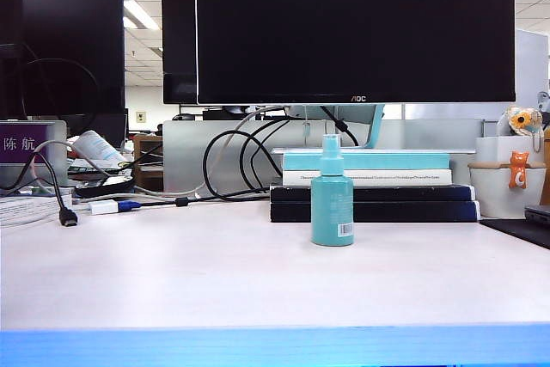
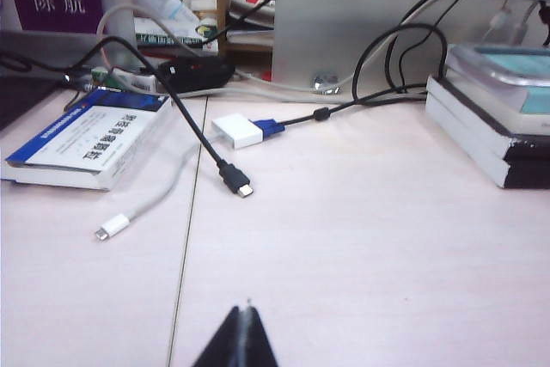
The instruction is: Pick up the sprayer with the left hand and remove the lid with the right hand then place it on the table.
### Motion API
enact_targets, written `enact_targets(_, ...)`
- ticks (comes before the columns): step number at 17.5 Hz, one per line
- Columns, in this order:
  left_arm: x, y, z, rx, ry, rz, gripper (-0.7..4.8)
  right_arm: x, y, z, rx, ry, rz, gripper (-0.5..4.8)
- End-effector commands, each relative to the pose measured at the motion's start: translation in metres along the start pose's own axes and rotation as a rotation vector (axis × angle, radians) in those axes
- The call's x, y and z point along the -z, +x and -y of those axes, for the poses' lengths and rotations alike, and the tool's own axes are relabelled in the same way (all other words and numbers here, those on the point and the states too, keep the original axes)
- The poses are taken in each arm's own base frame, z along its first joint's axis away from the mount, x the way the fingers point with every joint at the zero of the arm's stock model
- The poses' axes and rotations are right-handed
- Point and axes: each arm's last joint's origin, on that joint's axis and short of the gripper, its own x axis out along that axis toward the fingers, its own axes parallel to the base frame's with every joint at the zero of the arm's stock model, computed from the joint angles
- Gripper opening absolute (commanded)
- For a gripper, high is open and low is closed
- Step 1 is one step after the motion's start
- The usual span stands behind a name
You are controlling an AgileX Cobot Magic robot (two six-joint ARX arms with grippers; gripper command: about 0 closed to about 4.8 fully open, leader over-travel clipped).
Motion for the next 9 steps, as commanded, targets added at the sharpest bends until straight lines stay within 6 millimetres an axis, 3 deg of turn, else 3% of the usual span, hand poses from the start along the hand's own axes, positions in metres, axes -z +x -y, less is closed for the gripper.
enact_targets(1, -0.001, 0.0, 0.0, 0.008, 0.006, 0.011, -0.05, 0.0, 0.0, 0.0, -0.003, 0.002, 0.013, 0.0)
enact_targets(4, -0.002, 0.0, 0.0, 0.009, -0.006, 0.012, -0.05, 0.0, 0.0, 0.0, 0.015, 0.002, 0.015, 0.0)
enact_targets(5, -0.013, -0.002, 0.003, 0.098, -0.101, 0.078, -0.03, 0.0, 0.0, -0.001, -0.016, 0.026, 0.014, 0.0)
enact_targets(6, -0.03, -0.006, 0.005, 0.153, -0.105, 0.18, 0.36, -0.004, -0.001, -0.001, -0.032, 0.058, 0.022, -0.01)
enact_targets(7, -0.047, -0.012, 0.007, 0.168, -0.094, 0.243, 0.64, -0.011, -0.003, -0.001, -0.016, 0.08, 0.042, -0.01)
enact_targets(9, -0.08, -0.023, 0.008, 0.156, -0.022, 0.331, 0.64, -0.028, -0.008, -0.001, 0.048, 0.081, 0.091, -0.02)
